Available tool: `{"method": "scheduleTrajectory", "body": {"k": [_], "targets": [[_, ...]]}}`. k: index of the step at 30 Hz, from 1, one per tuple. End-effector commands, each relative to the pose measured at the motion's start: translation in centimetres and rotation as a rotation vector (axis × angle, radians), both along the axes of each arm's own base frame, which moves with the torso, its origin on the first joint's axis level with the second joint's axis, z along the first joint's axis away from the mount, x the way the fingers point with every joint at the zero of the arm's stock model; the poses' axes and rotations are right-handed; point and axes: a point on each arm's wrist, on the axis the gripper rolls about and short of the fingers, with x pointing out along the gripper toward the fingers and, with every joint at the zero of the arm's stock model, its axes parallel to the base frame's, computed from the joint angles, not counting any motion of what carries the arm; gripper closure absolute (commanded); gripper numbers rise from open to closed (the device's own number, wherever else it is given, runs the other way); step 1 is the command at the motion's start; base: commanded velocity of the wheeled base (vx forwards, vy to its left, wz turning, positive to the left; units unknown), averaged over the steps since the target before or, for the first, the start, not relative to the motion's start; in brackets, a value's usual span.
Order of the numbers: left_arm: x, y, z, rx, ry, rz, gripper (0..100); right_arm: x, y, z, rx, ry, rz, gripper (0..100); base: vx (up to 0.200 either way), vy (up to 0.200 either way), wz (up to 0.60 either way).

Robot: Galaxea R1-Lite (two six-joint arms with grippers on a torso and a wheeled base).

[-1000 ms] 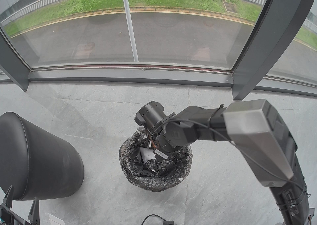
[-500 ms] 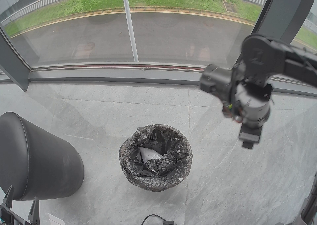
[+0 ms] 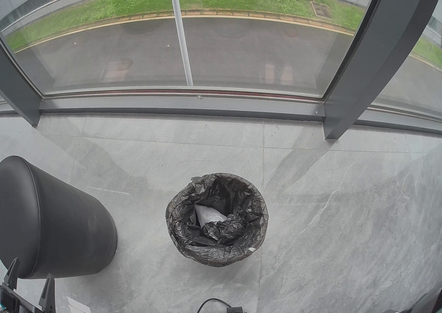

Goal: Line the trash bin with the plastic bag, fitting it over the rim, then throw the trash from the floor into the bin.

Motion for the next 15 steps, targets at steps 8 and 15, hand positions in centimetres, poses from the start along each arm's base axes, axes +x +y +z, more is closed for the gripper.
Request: {"method": "scheduleTrajectory", "body": {"k": [8,15], "targets": [[0.0,0.0,-0.5,0.000,0.003,0.001,0,-35.2,-3.1,-8.3,0.064,-0.835,-0.074,0,0.000,0.000,0.00],[0.0,0.0,-0.5,0.000,0.003,0.001,0,-33.4,-2.0,-18.0,0.098,-1.032,-0.132,0,0.000,0.000,0.00]]}}
